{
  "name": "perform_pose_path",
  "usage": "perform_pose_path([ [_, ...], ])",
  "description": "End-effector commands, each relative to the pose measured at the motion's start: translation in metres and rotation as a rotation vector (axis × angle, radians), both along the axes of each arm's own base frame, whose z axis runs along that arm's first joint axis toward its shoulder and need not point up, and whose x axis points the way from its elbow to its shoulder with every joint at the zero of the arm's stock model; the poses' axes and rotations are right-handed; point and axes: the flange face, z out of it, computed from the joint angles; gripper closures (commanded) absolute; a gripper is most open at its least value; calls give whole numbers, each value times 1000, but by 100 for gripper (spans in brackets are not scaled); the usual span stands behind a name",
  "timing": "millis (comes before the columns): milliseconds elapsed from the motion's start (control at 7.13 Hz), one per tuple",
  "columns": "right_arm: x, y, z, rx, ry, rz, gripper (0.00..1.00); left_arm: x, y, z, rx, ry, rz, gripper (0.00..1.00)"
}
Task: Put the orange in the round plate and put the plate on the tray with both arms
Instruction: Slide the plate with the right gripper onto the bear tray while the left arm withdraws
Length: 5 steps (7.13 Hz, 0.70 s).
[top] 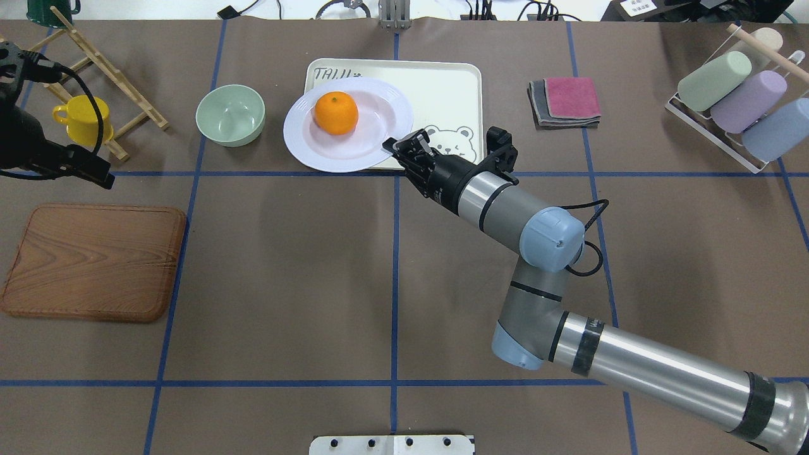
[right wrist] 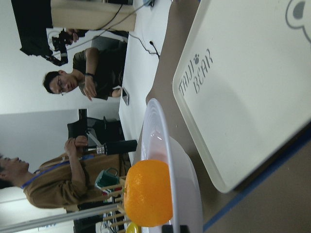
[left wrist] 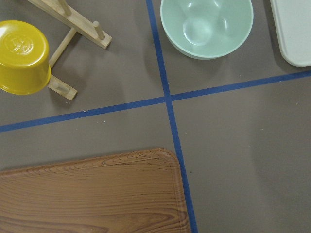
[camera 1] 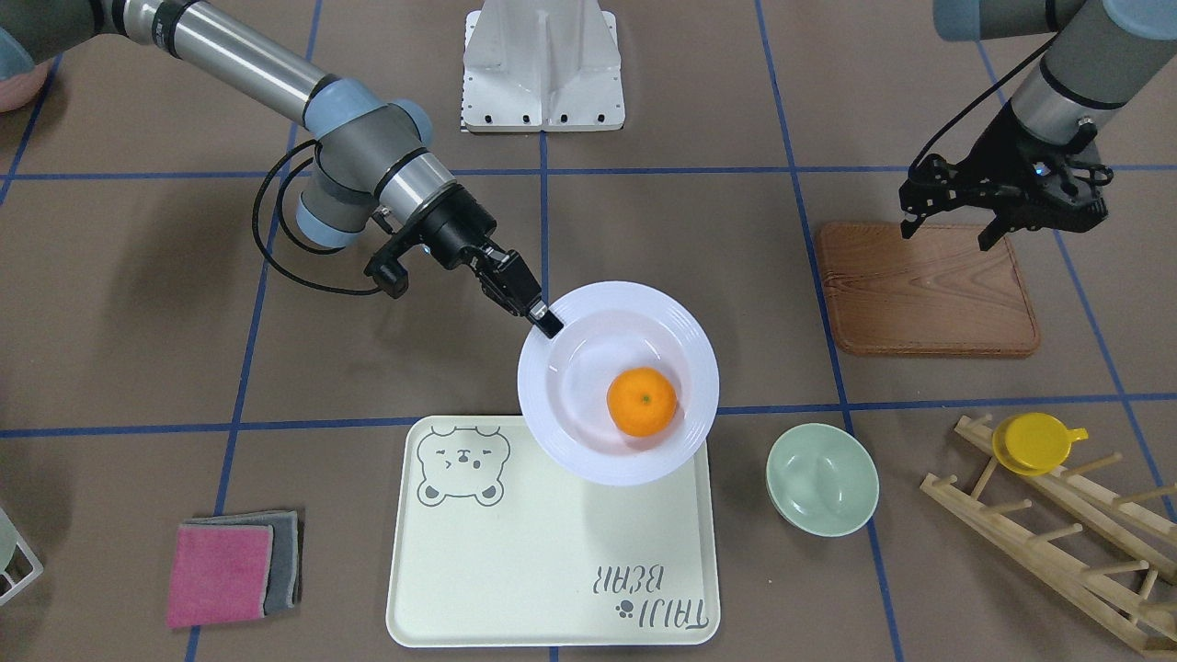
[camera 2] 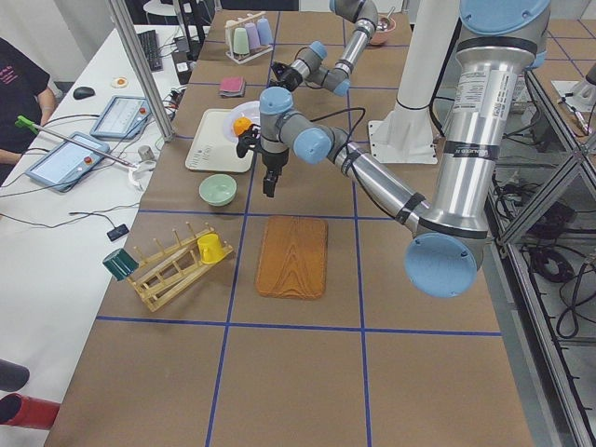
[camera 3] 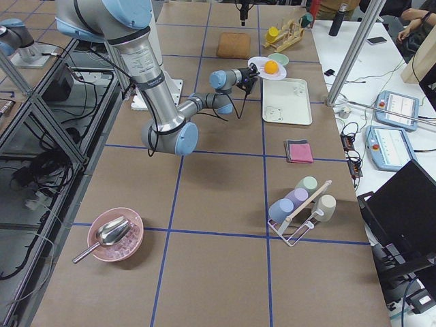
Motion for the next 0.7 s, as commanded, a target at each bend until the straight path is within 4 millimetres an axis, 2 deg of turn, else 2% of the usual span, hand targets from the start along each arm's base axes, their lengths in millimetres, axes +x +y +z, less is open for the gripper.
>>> perform_pose_path([
  [0, -24, -32, -5, -111, 71, 80, 100, 1, -6, 14, -14, -12, 0, 6],
  [140, -33, -41, -12, -140, 124, 94, 100, 2, -8, 18, -17, -14, 0, 6],
  [421, -48, -51, 18, -185, 212, 105, 100, 2, -9, 20, -19, -17, 0, 6],
  [561, -53, -53, 26, -218, 253, 107, 100, 3, -9, 20, -20, -16, 0, 6],
])
